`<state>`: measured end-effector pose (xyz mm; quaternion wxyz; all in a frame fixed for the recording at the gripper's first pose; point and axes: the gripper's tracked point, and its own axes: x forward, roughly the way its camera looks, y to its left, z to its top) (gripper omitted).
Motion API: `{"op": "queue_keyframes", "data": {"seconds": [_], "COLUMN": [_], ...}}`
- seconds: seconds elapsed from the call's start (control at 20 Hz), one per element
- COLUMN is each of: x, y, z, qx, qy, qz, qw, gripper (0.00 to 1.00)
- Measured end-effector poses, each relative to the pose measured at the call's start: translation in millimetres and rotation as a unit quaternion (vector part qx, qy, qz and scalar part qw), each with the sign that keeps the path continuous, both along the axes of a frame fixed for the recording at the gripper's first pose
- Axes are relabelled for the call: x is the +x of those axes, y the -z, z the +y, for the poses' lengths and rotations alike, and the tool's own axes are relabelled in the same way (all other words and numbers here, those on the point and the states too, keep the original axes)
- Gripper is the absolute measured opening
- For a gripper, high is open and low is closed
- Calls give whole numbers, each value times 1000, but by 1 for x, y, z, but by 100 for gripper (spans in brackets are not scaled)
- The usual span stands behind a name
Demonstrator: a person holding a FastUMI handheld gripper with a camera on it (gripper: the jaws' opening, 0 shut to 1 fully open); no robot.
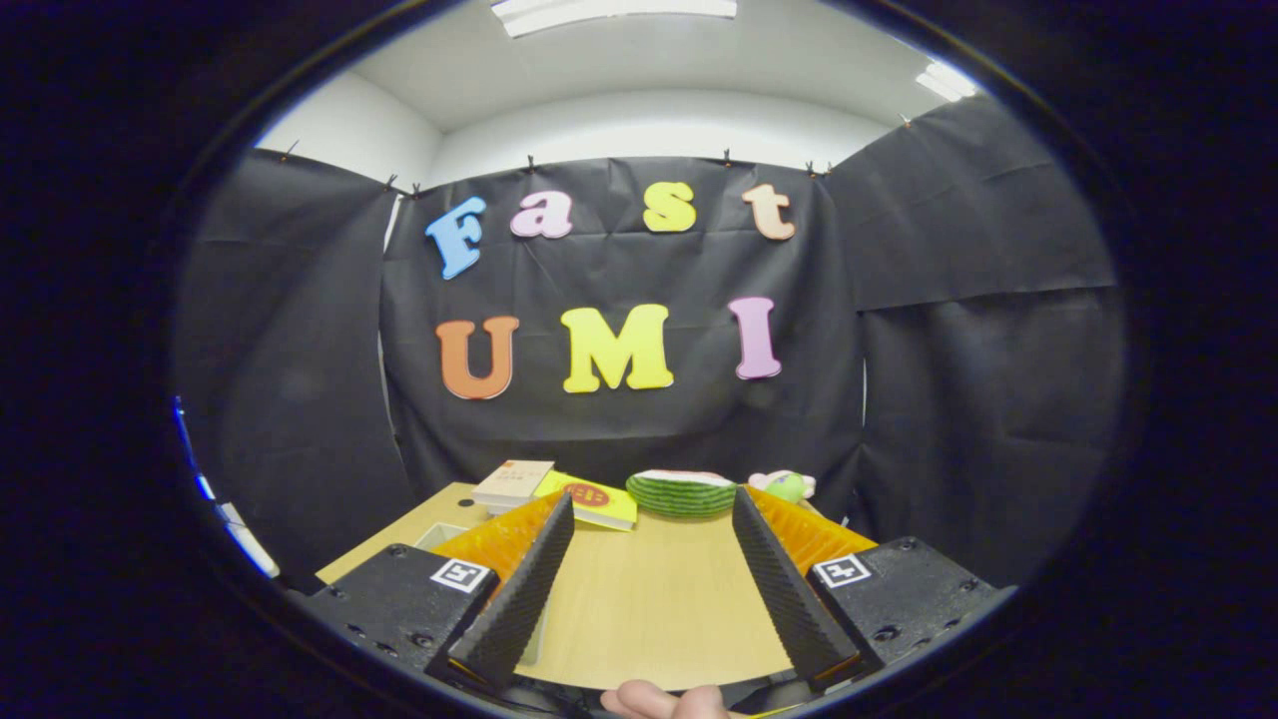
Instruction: Open the storage box then place both shoes into the box .Put the left shoe in first, then the right shoe, with the right side of both shoes facing outward in a uniform manner.
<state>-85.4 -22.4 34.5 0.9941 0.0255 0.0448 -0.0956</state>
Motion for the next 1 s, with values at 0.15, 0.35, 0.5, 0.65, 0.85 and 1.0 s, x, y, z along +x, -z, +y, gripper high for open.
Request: {"op": "queue_keyframes", "data": {"seconds": [0.15,0.35,0.5,0.65,0.85,1.0], "x": [5,16,20,24,27,26], "y": [17,20,16,16,17,17], "z": [16,33,44,56,69,75], "qx": [20,19,13,10,1,-3], "qy": [-7,-30,-39,-49,-57,-62], "qz": [1,1,-5,-2,-6,-11], "qw": [1000,999,999,999,998,998], "gripper": [100,100,100,100,100,100]}}
